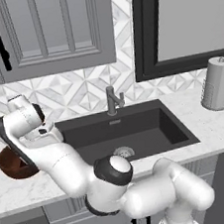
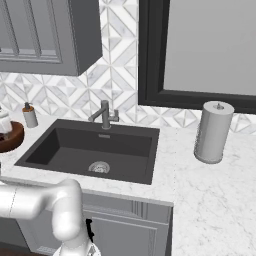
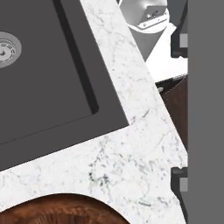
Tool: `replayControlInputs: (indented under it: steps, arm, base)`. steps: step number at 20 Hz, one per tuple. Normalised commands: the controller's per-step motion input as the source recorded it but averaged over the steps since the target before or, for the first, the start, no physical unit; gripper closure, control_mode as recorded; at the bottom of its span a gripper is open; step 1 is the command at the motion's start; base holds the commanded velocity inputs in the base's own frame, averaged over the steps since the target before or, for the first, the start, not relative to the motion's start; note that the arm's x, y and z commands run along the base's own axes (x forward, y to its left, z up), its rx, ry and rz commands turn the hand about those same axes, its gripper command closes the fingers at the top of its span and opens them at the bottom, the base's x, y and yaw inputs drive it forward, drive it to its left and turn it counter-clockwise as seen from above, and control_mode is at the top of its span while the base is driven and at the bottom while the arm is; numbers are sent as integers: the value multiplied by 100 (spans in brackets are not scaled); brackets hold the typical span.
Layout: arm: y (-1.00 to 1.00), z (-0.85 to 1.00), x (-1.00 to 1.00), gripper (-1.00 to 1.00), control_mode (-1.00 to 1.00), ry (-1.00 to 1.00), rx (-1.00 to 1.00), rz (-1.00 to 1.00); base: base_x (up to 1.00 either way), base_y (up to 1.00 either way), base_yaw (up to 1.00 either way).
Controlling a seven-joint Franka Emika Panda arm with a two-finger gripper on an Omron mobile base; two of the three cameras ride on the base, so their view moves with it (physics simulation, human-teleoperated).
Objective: Pick the eggplant from the sink and place it in the bowl. Then pick the bowl and place it in the microwave. Then close the microwave door and press the start button.
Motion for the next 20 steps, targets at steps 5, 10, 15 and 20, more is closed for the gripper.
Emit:
replayControlInputs:
  steps: [5, 10, 15, 20]
  arm:
    - [-26, 0, 10, -100, -100, -15, 2, 0]
    - [-2, 2, 61, -100, -100, -1, 11, 0]
    - [2, 0, 66, -100, -100, 0, 16, 3]
    - [38, -4, 30, -100, -100, 3, 7, 4]
  base:
    - [0, 0, 0]
    - [0, 0, 0]
    - [0, 0, 0]
    - [0, 0, 0]
